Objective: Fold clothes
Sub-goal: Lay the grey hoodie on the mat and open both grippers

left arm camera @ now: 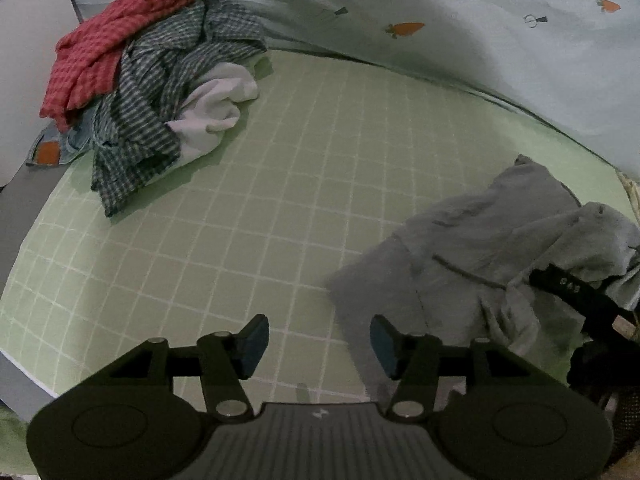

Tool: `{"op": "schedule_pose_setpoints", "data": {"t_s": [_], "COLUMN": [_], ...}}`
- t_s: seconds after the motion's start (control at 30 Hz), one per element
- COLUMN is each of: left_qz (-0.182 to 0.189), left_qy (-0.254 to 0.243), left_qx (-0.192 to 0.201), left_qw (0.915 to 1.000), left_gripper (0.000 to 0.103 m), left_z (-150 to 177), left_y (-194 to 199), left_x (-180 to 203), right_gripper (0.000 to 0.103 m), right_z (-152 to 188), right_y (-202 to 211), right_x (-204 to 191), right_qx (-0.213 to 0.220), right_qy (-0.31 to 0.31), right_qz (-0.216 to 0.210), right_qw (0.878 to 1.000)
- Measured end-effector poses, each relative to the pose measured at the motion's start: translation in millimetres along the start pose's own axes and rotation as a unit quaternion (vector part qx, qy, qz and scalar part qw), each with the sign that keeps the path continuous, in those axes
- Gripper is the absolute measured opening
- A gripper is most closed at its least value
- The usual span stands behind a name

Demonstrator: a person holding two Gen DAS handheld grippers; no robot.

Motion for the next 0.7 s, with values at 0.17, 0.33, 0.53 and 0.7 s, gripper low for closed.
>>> {"op": "schedule_pose_setpoints", "data": {"t_s": [0.17,0.33,0.53,0.7], "left_qz": [0.003,0.005,0.013,0.029], "left_qy": [0.003,-0.001,0.003,-0.004], "left_qx": [-0.013,-0.014,-0.012,-0.008], "left_qw": [0.9999,0.9999,0.9998,0.9995], "left_gripper": [0.057,0.058,0.058,0.064], "left_z": [4,2,-5,-17], "left_y": [-8,-12,-12,-21], "left_x": [11,42,91,135], "right_gripper": [0.054,0.020,0.019,0.043], "right_z": [-1,-11,-36,-68], "right_y": [6,24,40,38], "right_x": [7,30,81,115], "right_qx": [0.003,0.013,0.018,0.023], "right_qy": [-0.005,0.031,0.059,0.019], "right_qz": [-0.066,-0.080,-0.069,-0.062], "right_qw": [0.998,0.996,0.996,0.998]}}
Point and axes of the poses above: each gripper's, at about its wrist camera, not at the fingertips, and y roughly against the way its jaws point, x to its right, z to its underside, the point moved 8 cm from there along -y, roughly the way its jaws point, and after that the axes turned 7 degrees about -y, right-handed, at the moved point
